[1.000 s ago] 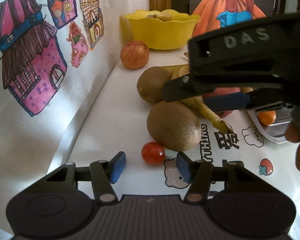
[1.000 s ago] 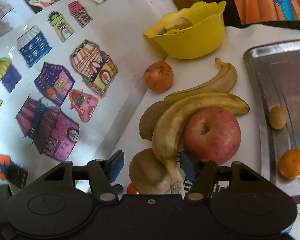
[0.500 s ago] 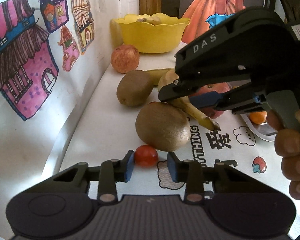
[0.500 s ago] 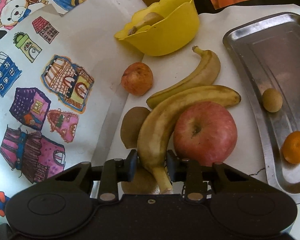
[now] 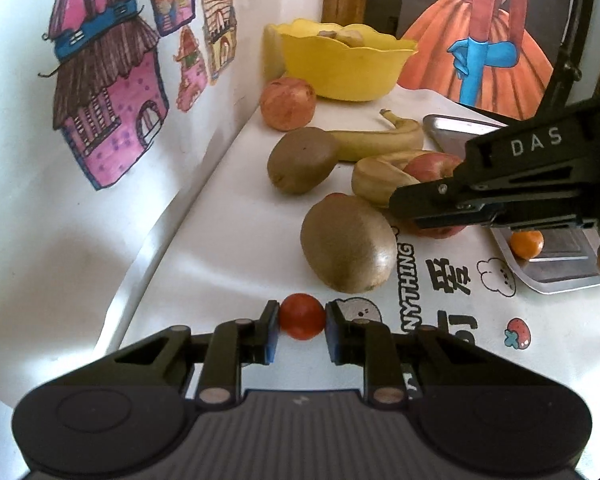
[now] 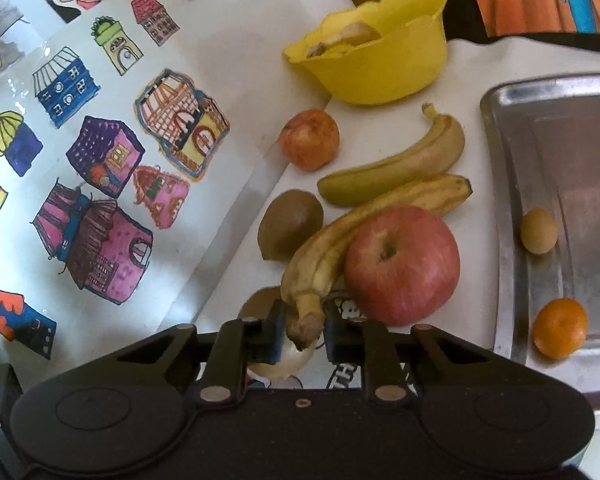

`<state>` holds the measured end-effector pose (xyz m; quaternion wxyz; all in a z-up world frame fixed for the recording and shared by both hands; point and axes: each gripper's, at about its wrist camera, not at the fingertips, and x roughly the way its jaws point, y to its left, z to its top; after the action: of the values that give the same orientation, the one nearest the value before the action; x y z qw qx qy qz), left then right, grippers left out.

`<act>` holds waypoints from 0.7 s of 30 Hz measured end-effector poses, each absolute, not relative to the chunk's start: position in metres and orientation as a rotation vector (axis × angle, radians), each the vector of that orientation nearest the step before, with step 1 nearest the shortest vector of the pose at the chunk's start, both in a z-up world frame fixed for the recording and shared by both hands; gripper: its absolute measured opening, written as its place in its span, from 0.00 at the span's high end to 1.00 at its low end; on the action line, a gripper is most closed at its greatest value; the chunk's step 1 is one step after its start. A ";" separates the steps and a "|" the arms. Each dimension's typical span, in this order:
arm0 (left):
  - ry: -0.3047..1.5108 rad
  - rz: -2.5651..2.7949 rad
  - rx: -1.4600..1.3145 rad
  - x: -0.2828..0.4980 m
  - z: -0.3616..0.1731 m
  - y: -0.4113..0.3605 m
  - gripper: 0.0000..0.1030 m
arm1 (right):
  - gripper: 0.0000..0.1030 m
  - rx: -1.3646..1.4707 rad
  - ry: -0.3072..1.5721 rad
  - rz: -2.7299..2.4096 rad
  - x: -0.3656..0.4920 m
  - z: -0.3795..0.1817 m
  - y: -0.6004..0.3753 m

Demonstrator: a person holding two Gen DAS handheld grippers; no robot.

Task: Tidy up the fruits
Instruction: 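Grasp the red cherry tomato with the left tool while the right tool grasps the yellow banana, then lift the banana with the right tool toward the tray while the left tool holds the tomato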

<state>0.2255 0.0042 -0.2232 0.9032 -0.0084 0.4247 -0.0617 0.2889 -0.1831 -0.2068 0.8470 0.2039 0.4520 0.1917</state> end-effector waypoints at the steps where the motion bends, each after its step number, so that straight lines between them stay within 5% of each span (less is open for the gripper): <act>1: 0.877 -0.125 -0.018 0.226 -0.223 0.004 0.75 | 0.75 0.445 0.954 0.402 0.290 -0.208 -0.182; 9: 0.874 -0.092 -0.024 0.230 -0.224 0.009 0.75 | 0.49 0.658 0.997 0.310 0.308 -0.224 -0.175; 16: 0.874 -0.085 -0.027 0.230 -0.224 0.009 0.75 | 0.51 0.793 1.017 0.181 0.323 -0.230 -0.164; 18: 0.874 -0.080 -0.032 0.231 -0.223 0.010 0.75 | 0.67 0.809 1.027 0.127 0.325 -0.233 -0.163; 21: 0.873 -0.077 -0.038 0.229 -0.223 0.012 0.75 | 0.69 0.831 1.012 0.106 0.321 -0.237 -0.165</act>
<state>0.2294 0.0118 -0.2226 0.9053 -0.0185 0.4226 -0.0373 0.3215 -0.1647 -0.2366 0.7919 0.3861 0.4705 0.0495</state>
